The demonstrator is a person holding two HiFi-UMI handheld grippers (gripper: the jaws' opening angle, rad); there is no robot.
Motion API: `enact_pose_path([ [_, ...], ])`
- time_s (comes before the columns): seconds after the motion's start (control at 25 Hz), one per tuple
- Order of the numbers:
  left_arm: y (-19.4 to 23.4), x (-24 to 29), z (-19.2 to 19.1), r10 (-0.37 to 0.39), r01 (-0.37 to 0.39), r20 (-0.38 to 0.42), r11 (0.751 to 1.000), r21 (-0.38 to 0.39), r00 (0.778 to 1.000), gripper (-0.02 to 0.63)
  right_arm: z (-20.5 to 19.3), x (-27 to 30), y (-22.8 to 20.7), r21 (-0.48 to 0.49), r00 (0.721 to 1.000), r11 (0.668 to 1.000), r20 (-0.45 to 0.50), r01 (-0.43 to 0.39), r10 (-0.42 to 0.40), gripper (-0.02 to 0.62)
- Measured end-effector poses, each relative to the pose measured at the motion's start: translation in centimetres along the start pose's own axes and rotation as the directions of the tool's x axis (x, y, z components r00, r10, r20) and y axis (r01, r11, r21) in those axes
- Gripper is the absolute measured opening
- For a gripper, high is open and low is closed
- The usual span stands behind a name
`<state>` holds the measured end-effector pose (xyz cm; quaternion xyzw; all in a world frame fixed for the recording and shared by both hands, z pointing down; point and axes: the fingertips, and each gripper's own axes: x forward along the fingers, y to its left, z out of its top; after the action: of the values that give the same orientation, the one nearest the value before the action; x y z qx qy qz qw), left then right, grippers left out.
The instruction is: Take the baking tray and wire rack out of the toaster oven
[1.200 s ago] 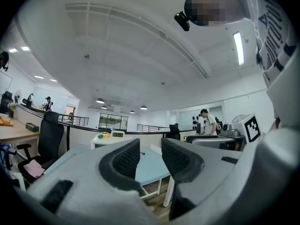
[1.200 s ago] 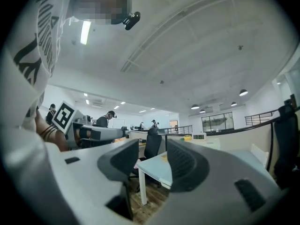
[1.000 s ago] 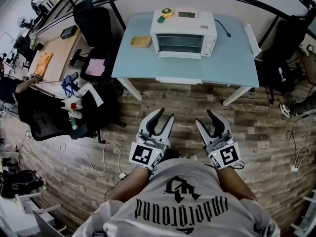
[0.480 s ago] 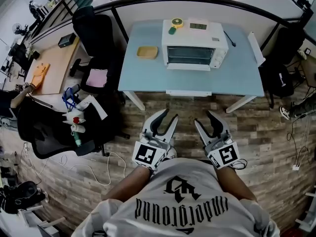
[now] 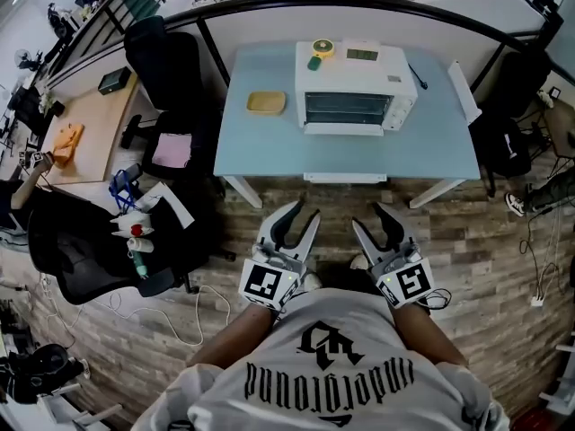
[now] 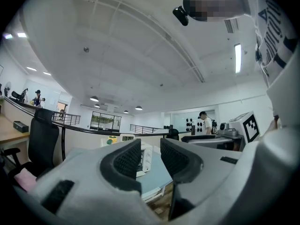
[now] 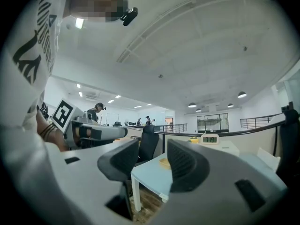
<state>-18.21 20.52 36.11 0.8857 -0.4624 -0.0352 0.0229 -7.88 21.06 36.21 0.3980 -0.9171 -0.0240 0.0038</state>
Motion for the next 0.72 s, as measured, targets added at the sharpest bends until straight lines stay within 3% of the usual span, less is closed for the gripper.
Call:
enact_pose_path([
  [0.28,1.3,3.0,-1.1,0.002,-0.002,-0.016,1.0,0.002,1.0,0.137,-0.8,2.0,-2.8,0.013,1.0,1.0,-0.002,-0.006,0.006,0.198],
  [0.72,3.4,13.8,-1.2,0.041,-0.041,-0.009,0.999,0.035,0.999,0.137,-1.2,6.7,-13.3,0.024,0.998,0.998,0.018,-0.054,0.054,0.196],
])
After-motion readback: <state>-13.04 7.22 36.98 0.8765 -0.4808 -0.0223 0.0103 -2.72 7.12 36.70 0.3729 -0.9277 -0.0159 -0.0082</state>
